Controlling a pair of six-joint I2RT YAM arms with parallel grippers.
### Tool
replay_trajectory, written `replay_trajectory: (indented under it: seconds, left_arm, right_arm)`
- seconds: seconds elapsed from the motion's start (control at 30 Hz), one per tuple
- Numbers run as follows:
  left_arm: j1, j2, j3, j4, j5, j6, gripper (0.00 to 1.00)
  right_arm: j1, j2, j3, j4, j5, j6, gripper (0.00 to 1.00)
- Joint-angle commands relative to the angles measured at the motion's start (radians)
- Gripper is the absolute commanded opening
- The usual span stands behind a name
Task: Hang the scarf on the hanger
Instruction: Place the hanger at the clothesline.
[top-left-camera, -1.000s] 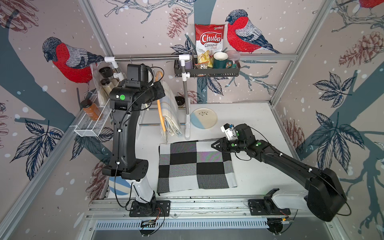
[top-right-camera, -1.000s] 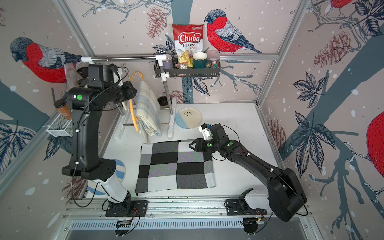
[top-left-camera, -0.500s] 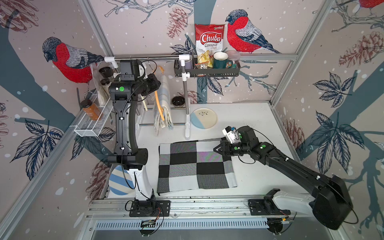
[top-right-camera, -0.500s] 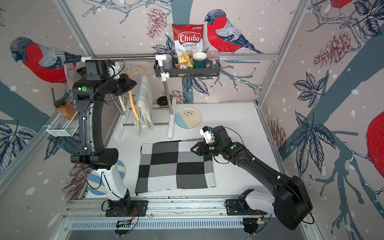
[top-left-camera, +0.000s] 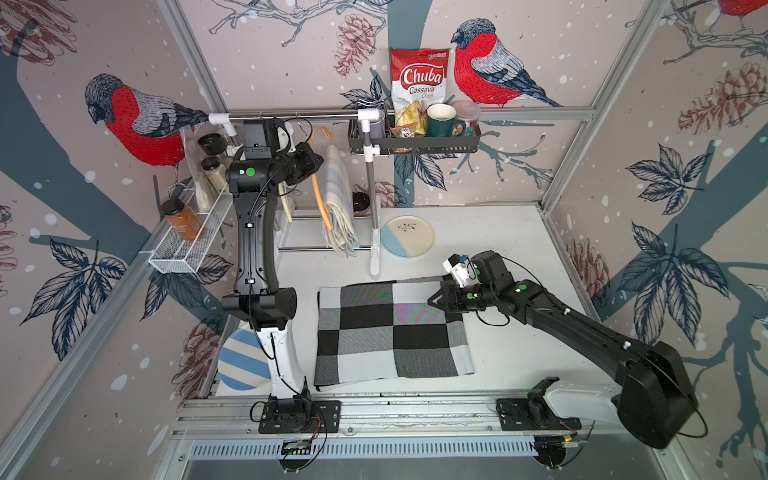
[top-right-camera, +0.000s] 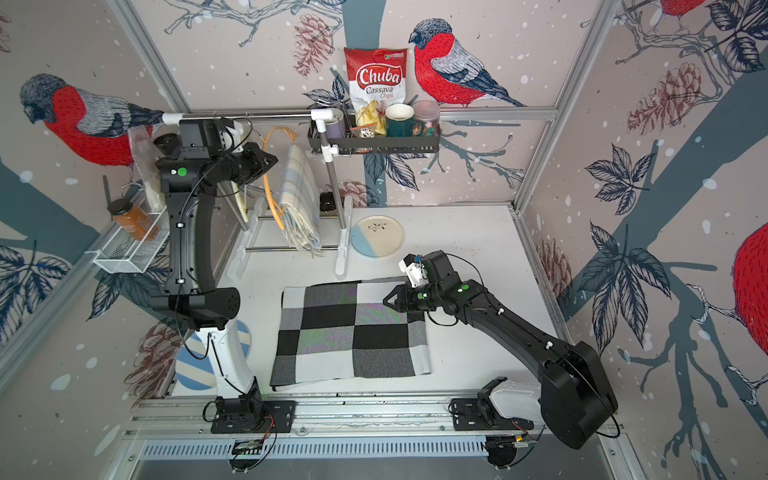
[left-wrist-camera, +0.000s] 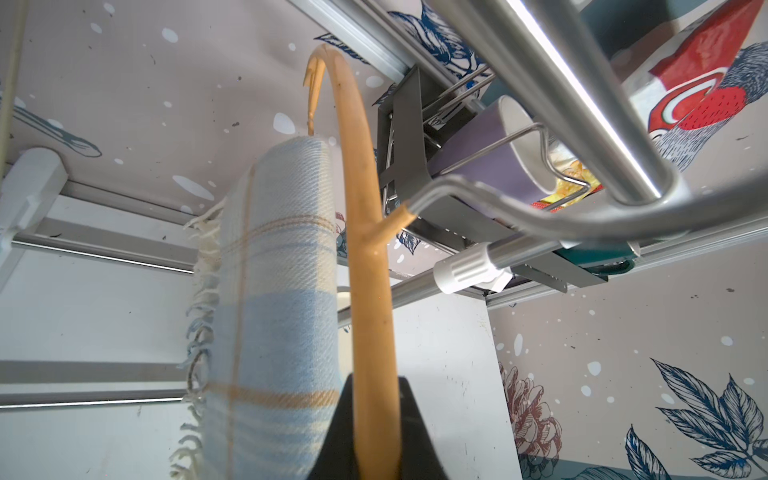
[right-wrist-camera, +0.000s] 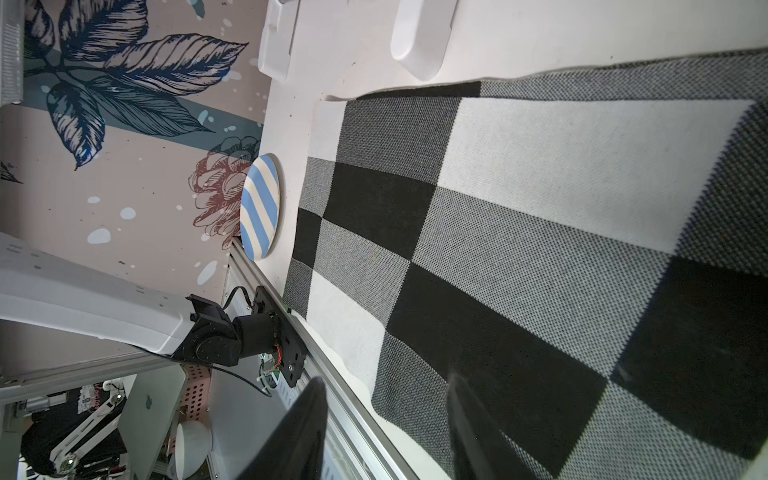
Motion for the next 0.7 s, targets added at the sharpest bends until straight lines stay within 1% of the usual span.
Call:
replay_trajectory:
  seconds: [0.0, 0.27, 0.43, 0.67]
  left_arm:
    - [0.003, -0.007, -0.004, 0.143, 0.04, -0.007, 0.0]
    - [0.008, 0.089, 0.066, 0.185, 0.052, -0.041, 0.0]
    - [0.009, 0.122, 0.063, 0.243, 0.046, -0.068, 0.0]
    - [0.009, 0.159, 0.017, 0.237, 0.047, -0.053, 0.0]
  right_arm:
    - [0.0, 0.012, -0.007, 0.022, -0.016, -0.009, 0.47]
    - [0.0, 0.059, 0.017, 0.012, -0.029, -0.018, 0.47]
    - [-0.003, 0.1, 0.066, -0.023, -0.048, -0.036, 0.46]
    - [0.0, 0.118, 0.07, -0.012, -0.052, -0.019, 0.45]
